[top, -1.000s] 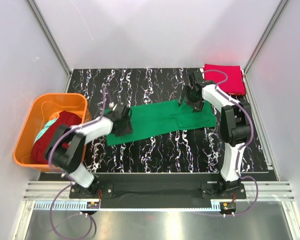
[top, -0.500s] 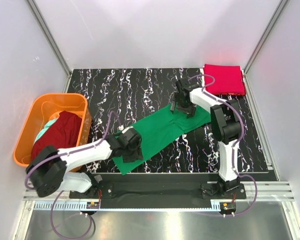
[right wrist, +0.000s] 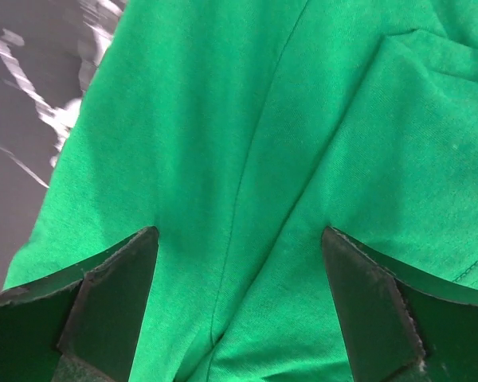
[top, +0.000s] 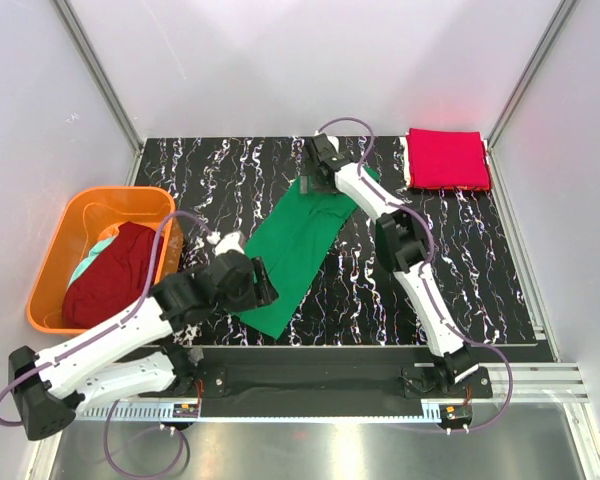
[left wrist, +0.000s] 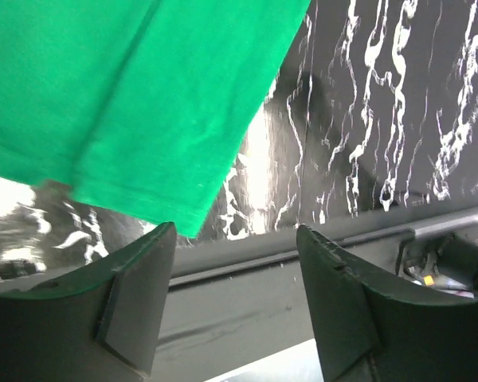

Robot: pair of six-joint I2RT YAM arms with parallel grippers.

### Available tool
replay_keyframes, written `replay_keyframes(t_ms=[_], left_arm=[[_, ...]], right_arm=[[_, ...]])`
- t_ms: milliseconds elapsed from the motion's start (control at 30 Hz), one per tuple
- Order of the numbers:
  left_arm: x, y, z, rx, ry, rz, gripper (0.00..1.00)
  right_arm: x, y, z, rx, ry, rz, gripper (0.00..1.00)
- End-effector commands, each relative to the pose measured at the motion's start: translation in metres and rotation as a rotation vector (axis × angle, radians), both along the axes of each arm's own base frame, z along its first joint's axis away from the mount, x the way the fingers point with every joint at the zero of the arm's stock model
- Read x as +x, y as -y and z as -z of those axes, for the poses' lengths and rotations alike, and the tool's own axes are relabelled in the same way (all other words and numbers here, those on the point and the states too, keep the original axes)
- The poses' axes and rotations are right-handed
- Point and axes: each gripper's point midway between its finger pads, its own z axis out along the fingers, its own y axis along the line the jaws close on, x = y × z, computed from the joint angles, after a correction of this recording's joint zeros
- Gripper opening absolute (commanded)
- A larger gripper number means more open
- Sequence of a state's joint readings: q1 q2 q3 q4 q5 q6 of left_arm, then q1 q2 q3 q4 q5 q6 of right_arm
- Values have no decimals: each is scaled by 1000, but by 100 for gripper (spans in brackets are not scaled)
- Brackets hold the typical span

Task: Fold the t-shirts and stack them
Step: Fold the tshirt

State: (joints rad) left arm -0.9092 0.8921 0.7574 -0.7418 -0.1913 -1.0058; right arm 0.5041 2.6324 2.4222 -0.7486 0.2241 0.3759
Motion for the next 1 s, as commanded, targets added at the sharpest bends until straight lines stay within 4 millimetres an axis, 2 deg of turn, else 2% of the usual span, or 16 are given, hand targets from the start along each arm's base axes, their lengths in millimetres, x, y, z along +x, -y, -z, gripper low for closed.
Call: replay_keyframes(t_ms=[0,67,100,167,200,300,367,400,433,467,500,567,600,700,800,967], left_arm=[[32,-11,-29,135,134,-24,68],[44,-11,-27,214,145,-18,73],[53,-12,-32,241,173,-19,77],[72,-16,-19,302,143,-39,81],[78,-19,-14,322,135,-35,82],[99,-20,8,308,71,-35,83],[109,-19,28,327,17,-18,86],[110,-18,36,347,-11,9,87],[116,-16,37,368,-20,8,87],[116,-18,57,421,-73,21,87],[115,-15,66,426,-96,36,87],[111,-13,86,437,-152,46,86],[108,-8,92,414,-170,53,86],[99,-10,118,416,-221,38,86],[81,-16,142,441,-306,44,85],[51,15,156,326,-358,92,83]], right_arm=[[22,-12,3,-30,70,-97,91],[31,-18,-23,-4,125,-120,92],[34,-23,-53,35,167,-130,93],[30,-24,-87,61,199,-138,94],[25,-18,-119,66,230,-134,95],[4,2,-170,54,253,-124,99],[-9,23,-174,39,213,-96,99],[-21,33,-195,49,215,-89,99],[-28,41,-199,49,204,-79,99],[-37,56,-185,38,155,-56,99],[-47,63,-206,66,178,-55,99],[-64,76,-191,68,126,-43,99],[-68,83,-209,100,164,-36,99],[-79,98,-201,104,150,-9,99],[-79,101,-185,91,124,-2,99],[-54,85,-155,124,129,0,99]])
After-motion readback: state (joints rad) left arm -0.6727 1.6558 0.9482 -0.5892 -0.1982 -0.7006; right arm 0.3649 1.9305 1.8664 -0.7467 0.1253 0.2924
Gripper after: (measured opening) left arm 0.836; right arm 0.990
